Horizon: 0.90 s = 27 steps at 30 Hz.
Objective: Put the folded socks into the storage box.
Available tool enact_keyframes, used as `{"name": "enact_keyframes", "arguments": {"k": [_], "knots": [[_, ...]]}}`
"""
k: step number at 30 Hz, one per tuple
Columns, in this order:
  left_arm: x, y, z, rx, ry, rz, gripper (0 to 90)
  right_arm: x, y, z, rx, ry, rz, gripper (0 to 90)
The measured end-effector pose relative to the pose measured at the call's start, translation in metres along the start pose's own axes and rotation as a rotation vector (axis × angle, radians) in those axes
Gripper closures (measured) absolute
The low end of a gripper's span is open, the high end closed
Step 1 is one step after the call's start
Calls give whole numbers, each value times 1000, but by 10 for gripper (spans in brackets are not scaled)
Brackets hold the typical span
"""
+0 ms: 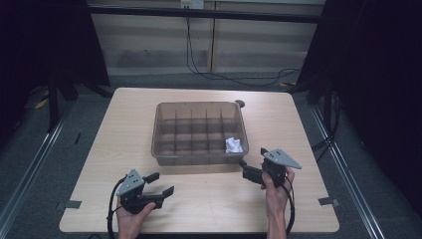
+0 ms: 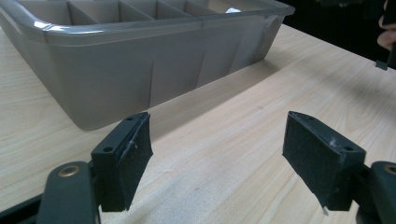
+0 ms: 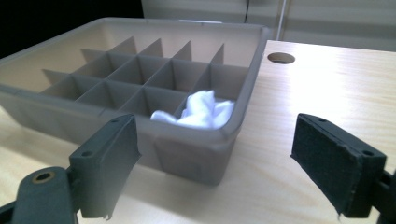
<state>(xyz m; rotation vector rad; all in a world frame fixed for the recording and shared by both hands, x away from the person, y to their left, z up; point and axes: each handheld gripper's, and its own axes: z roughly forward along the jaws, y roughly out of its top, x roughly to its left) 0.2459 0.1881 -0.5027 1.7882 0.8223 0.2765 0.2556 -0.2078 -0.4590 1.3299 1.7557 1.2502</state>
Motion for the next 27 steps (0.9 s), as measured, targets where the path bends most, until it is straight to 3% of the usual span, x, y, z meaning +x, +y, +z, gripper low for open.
{"name": "enact_keyframes", "arguments": {"k": [5, 10, 12, 15, 22, 24, 27], "knots": [[0, 0, 0, -4, 5, 1, 235, 6, -23, -2, -9, -34, -18, 151], [0, 0, -1, -7, 6, 4, 236, 8, -44, -4, -44, -26, -15, 138], [0, 0, -1, -7, 9, 9, 236, 9, -49, -6, -60, -24, -37, 137], [-1, 0, -1, -10, 11, 10, 236, 10, -53, -11, -126, -30, -38, 136], [0, -1, -2, -19, 8, 0, 230, 10, -60, -20, -217, -49, -39, 137], [0, -1, -2, -25, 10, -1, 230, 12, -63, -24, -261, -52, -59, 139], [0, -1, -3, -29, 12, 3, 230, 11, -66, -27, -312, -30, -60, 138]]}}
